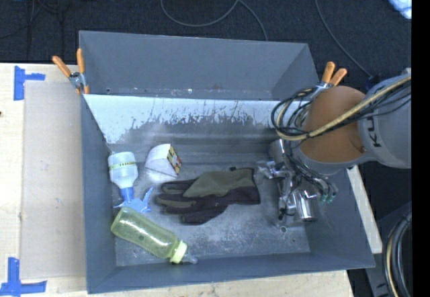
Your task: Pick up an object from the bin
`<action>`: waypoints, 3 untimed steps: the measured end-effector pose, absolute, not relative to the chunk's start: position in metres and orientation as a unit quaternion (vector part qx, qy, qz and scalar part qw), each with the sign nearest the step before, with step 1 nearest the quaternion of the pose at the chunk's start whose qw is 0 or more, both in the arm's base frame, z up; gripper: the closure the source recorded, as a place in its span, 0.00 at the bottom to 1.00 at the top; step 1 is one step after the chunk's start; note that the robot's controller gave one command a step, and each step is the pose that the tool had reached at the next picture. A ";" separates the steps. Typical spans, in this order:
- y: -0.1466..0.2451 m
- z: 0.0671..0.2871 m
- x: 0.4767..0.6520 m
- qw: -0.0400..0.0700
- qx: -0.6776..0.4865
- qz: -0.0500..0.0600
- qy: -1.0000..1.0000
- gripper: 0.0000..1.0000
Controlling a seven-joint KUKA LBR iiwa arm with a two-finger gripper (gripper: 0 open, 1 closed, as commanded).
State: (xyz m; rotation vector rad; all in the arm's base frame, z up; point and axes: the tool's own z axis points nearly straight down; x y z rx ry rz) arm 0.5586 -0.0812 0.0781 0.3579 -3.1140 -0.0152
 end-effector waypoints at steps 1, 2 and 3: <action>-0.031 0.077 0.602 0.000 0.117 -0.007 -0.993 0.00; -0.024 0.081 0.596 0.003 0.189 -0.005 -0.982 0.00; 0.028 0.076 0.604 0.000 0.167 -0.005 -0.986 0.00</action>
Offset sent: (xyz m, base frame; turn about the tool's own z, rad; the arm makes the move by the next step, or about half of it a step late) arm 0.0342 0.0601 0.0049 -0.1652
